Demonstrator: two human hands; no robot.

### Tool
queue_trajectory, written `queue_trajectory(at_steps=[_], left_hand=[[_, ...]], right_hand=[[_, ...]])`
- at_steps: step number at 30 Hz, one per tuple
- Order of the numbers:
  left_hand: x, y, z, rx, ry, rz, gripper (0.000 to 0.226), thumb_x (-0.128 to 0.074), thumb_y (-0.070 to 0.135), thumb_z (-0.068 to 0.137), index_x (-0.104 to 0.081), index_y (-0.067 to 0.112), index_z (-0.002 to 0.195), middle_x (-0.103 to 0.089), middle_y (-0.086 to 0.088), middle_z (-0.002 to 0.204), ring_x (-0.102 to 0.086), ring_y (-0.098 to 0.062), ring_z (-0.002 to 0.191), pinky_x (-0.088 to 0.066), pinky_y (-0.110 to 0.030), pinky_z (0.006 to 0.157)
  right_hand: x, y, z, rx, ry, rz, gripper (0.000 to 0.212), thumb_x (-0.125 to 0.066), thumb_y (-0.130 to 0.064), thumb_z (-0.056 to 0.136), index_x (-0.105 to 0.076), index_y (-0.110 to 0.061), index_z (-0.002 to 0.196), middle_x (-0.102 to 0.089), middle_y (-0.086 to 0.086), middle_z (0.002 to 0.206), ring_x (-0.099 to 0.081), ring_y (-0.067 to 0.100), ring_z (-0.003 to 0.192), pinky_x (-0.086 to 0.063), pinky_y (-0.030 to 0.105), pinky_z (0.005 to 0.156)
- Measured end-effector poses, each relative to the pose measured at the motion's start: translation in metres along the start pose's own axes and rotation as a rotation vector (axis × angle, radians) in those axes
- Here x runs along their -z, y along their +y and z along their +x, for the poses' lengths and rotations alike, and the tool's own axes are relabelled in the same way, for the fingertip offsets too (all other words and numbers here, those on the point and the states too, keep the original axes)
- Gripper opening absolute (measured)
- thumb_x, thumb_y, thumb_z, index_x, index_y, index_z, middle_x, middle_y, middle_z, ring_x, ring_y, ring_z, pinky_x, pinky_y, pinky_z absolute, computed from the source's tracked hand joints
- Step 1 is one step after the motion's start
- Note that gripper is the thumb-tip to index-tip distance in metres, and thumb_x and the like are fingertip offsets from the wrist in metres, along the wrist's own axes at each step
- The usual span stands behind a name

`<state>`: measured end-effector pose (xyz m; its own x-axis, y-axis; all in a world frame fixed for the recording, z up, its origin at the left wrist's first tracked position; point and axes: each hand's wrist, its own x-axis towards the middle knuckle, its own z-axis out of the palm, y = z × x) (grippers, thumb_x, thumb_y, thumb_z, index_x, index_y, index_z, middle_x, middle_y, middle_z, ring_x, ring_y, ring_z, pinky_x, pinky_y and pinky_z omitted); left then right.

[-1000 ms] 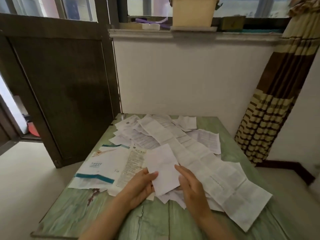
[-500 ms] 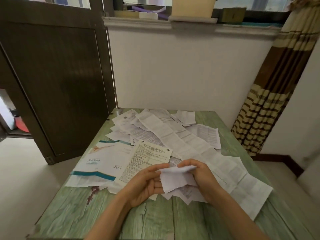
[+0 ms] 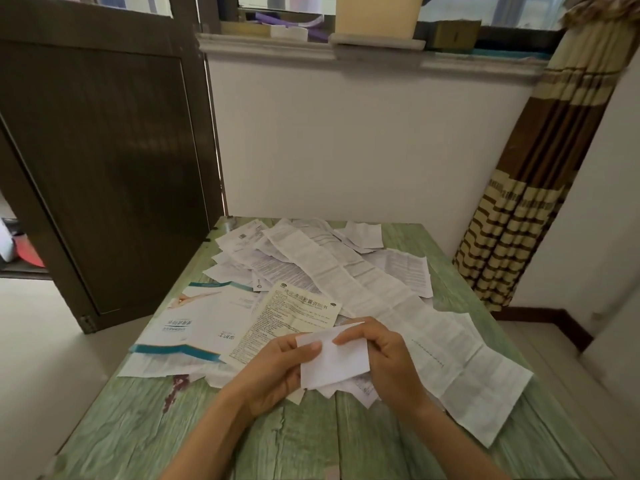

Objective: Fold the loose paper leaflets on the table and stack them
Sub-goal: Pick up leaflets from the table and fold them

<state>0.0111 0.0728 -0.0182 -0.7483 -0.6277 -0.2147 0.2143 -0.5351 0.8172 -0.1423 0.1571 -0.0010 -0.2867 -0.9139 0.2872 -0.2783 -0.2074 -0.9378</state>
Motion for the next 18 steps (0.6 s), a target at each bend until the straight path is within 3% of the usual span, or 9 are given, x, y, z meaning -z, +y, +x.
queue_trajectory(at_steps=[2,4,7,10,14,18], left_hand=[[-0.003,0.003,-0.003,-0.051,0.081,0.149,0.033,-0.06,0.009,0.081,-0.062,-0.005,0.111,-0.066,-0.026,0.108,-0.067,-0.029,0.091,-0.058,-0.035,0.075],[-0.009,0.007,-0.006,-0.13,0.152,0.353,0.021,-0.059,0.009,0.086,-0.066,0.001,0.104,-0.071,-0.019,0.098,-0.067,-0.024,0.084,-0.055,-0.03,0.07],[-0.021,0.013,-0.011,-0.214,0.219,0.522,0.012,-0.058,0.007,0.09,-0.068,0.013,0.091,-0.073,0.0,0.076,-0.066,-0.013,0.07,-0.05,-0.022,0.058],[-0.034,0.014,-0.014,-0.27,0.216,0.592,0.008,-0.064,0.012,0.087,-0.07,0.015,0.091,-0.072,0.0,0.077,-0.067,-0.011,0.07,-0.05,-0.022,0.056],[-0.043,0.012,-0.014,-0.311,0.312,0.656,0.012,-0.067,0.024,0.085,-0.074,0.014,0.083,-0.072,-0.001,0.077,-0.066,-0.008,0.067,-0.05,-0.022,0.056],[-0.046,0.01,-0.009,-0.342,0.351,0.671,0.016,-0.062,0.021,0.089,-0.074,0.017,0.08,-0.072,0.004,0.075,-0.063,-0.003,0.067,-0.047,-0.015,0.057]], right_hand=[[0.007,-0.008,0.003,-0.08,-0.013,0.065,0.036,-0.045,0.009,0.083,-0.074,-0.012,0.077,-0.067,0.002,0.101,-0.062,0.005,0.095,-0.048,0.015,0.078],[0.013,-0.015,0.008,-0.17,0.073,0.181,0.037,-0.04,0.013,0.087,-0.071,-0.007,0.086,-0.069,0.005,0.1,-0.065,0.013,0.093,-0.052,0.019,0.073],[0.013,-0.023,0.01,-0.187,0.061,0.051,0.016,-0.051,-0.011,0.095,-0.061,-0.018,0.105,-0.067,0.001,0.097,-0.064,0.013,0.088,-0.052,0.021,0.073],[0.007,-0.022,0.01,-0.103,-0.018,-0.321,0.005,-0.062,-0.02,0.089,-0.064,-0.017,0.092,-0.065,-0.006,0.087,-0.058,0.002,0.079,-0.045,0.011,0.065],[0.007,-0.023,0.005,-0.033,0.029,-0.33,0.014,-0.071,-0.022,0.084,-0.064,-0.016,0.073,-0.065,-0.005,0.073,-0.057,0.0,0.071,-0.043,0.013,0.059],[0.017,-0.02,0.004,-0.123,0.12,-0.296,0.026,-0.077,-0.025,0.076,-0.058,-0.015,0.062,-0.055,-0.008,0.058,-0.05,0.004,0.054,-0.038,0.018,0.052]])
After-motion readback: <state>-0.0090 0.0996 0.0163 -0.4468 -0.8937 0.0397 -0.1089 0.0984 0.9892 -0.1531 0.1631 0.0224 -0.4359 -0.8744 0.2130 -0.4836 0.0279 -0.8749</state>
